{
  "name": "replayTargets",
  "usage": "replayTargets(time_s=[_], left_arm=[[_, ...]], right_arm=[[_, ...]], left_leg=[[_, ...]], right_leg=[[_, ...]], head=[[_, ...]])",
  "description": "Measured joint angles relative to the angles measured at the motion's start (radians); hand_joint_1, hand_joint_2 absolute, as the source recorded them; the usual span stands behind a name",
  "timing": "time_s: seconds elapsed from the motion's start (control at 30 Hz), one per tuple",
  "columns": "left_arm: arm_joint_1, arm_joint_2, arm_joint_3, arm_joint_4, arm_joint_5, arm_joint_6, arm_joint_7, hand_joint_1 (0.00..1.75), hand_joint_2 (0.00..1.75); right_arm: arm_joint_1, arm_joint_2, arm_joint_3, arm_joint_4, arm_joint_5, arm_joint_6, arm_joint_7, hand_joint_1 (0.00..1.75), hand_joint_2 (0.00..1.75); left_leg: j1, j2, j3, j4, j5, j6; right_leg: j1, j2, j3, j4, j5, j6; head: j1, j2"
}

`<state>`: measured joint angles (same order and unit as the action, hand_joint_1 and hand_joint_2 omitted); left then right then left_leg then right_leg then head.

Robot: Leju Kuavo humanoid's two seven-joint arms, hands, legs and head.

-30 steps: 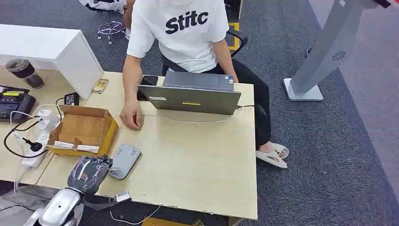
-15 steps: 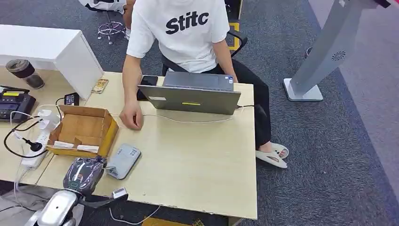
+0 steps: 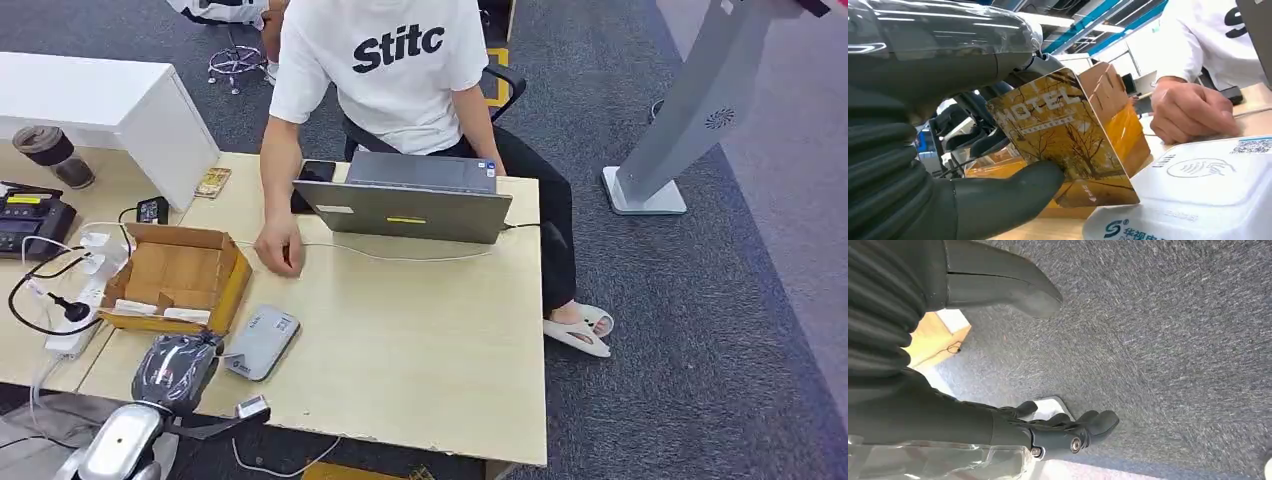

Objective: Pass the card to the sensor for recognition and then transmit it.

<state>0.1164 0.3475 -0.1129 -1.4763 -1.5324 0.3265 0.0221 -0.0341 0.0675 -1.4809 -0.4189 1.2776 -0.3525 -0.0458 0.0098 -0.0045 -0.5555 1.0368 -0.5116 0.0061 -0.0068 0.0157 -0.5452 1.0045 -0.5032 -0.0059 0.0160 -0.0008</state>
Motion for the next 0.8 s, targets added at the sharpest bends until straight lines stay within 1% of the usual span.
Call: replayTargets(time_s=[0.47,0.57,0.67,0.8], left_arm=[[0.000,-0.013,0.015,0.004,0.001,0.010,-0.012,1.75,1.75],[-0.005,-0.014,0.017,0.001,0.007,0.011,-0.033,1.75,1.75],[-0.029,-0.014,0.016,-0.013,0.008,0.011,-0.050,1.75,1.75],[-0.089,-0.014,0.008,-0.069,0.043,0.007,-0.071,1.75,1.75]], right_arm=[[0.000,-0.001,0.000,0.006,0.000,-0.002,0.000,0.00,1.75],[0.000,-0.001,0.000,0.006,0.002,-0.002,-0.003,0.00,1.75],[-0.001,-0.002,0.000,0.006,0.003,-0.002,-0.006,0.00,1.75],[-0.001,-0.001,-0.002,0.006,0.003,-0.003,-0.014,0.00,1.75]], left_leg=[[0.000,0.000,0.000,0.000,0.000,0.000],[0.000,0.000,0.000,0.000,0.000,0.000],[0.000,0.000,0.000,0.000,0.000,0.000],[0.000,0.000,0.000,0.000,0.000,0.000]], right_leg=[[0.000,0.000,0.000,0.000,0.000,0.000],[0.000,0.000,0.000,0.000,0.000,0.000],[0.000,0.000,0.000,0.000,0.000,0.000],[0.000,0.000,0.000,0.000,0.000,0.000]], head=[[0.000,0.000],[0.000,0.000],[0.000,0.000],[0.000,0.000]])
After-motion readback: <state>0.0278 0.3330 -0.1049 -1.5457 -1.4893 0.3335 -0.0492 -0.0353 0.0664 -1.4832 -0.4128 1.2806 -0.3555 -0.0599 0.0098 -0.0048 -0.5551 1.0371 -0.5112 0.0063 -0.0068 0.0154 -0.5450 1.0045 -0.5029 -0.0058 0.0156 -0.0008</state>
